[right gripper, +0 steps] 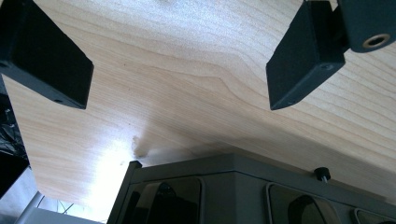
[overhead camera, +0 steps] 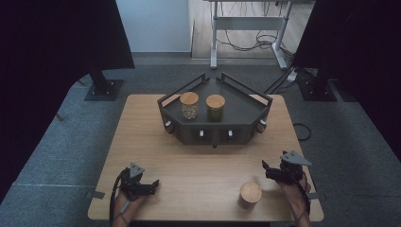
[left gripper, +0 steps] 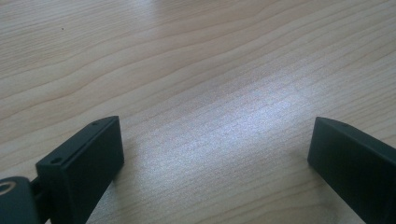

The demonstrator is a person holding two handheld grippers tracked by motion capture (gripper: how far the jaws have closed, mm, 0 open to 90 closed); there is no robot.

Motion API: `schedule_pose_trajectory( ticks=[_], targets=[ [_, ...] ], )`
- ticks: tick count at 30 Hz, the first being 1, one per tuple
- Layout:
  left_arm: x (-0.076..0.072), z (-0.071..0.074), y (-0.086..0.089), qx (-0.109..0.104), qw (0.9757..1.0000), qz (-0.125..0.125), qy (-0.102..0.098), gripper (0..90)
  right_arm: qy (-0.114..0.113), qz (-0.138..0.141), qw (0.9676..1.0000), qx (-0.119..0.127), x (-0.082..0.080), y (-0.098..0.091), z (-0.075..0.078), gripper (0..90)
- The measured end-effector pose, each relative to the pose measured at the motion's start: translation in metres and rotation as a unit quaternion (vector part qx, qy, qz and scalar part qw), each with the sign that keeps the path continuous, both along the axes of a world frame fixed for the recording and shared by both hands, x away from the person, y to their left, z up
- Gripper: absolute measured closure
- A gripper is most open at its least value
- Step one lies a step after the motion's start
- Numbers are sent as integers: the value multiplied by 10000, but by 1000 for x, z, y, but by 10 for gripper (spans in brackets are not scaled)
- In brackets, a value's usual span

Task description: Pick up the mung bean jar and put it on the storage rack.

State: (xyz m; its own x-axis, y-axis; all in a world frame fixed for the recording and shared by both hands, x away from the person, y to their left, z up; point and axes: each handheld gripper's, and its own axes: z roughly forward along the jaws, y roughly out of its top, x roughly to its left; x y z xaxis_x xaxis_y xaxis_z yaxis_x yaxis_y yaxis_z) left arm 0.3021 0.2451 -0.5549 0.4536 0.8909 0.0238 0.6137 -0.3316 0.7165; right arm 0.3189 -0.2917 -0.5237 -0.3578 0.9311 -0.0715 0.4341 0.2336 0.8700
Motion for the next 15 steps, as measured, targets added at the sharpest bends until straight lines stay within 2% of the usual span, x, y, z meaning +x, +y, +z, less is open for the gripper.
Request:
schedule_pose_trajectory(
  ticks=[15],
  targets=[
    [0, 0, 0, -1, 10000, 5, 3, 32, 88, -53, 9999, 40, -3, -3, -12, 70]
  ],
)
